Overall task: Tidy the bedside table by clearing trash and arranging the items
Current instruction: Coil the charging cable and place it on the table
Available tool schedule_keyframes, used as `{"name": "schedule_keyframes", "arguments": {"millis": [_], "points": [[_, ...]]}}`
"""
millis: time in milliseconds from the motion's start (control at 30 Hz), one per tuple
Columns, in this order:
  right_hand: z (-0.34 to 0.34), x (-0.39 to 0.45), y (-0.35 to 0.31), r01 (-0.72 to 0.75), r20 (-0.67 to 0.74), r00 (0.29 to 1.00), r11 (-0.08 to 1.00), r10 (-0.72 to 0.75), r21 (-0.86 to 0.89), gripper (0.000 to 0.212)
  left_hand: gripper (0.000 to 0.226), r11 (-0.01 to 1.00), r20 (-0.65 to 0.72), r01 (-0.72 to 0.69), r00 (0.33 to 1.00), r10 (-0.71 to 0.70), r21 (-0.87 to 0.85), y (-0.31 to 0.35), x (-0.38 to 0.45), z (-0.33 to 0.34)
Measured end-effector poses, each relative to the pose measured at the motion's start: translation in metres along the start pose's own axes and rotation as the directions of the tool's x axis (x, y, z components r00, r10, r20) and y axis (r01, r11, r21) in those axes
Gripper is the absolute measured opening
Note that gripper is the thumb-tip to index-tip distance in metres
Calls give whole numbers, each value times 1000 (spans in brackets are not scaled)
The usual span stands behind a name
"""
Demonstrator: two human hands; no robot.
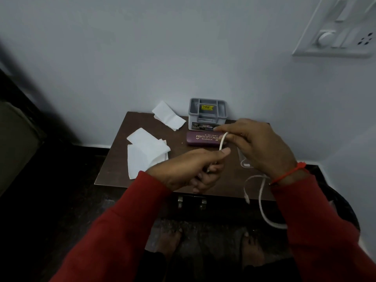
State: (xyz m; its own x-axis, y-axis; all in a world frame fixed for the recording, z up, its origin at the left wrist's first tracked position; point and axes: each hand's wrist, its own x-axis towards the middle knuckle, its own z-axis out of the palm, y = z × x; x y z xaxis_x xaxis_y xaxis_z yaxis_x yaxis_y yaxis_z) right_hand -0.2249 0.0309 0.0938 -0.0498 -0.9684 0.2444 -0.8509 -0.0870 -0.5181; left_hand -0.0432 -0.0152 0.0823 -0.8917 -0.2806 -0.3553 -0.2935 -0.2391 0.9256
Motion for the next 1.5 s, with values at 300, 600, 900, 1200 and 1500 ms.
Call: {"name": "schedule_keyframes", "arguments": {"millis": [300, 600, 900, 1200, 1500], "points": [[24, -9, -20, -47, 302, 953, 980, -13, 192, 16, 30, 497, 90, -220, 845, 527, -840, 14, -7, -3], [19, -6, -23, -108, 517, 851, 994, 86, 12, 19, 35, 480, -712, -827, 524, 468, -293, 4, 1, -13], [-7, -11, -23, -90, 466, 882, 995, 65, 32, 11, 47, 736, -619, -189, 429, 658, 651, -21, 2, -19], [-19, -11, 0, 1, 212, 977, 1000, 4, -20, 9, 60, 984, -44, 58, 998, -51, 169, -10, -5, 4], [-14, -15, 1, -67, 481, 875, 972, -50, 223, 18, 43, 564, 102, -223, 867, 487, -795, -2, -16, -12]]}}
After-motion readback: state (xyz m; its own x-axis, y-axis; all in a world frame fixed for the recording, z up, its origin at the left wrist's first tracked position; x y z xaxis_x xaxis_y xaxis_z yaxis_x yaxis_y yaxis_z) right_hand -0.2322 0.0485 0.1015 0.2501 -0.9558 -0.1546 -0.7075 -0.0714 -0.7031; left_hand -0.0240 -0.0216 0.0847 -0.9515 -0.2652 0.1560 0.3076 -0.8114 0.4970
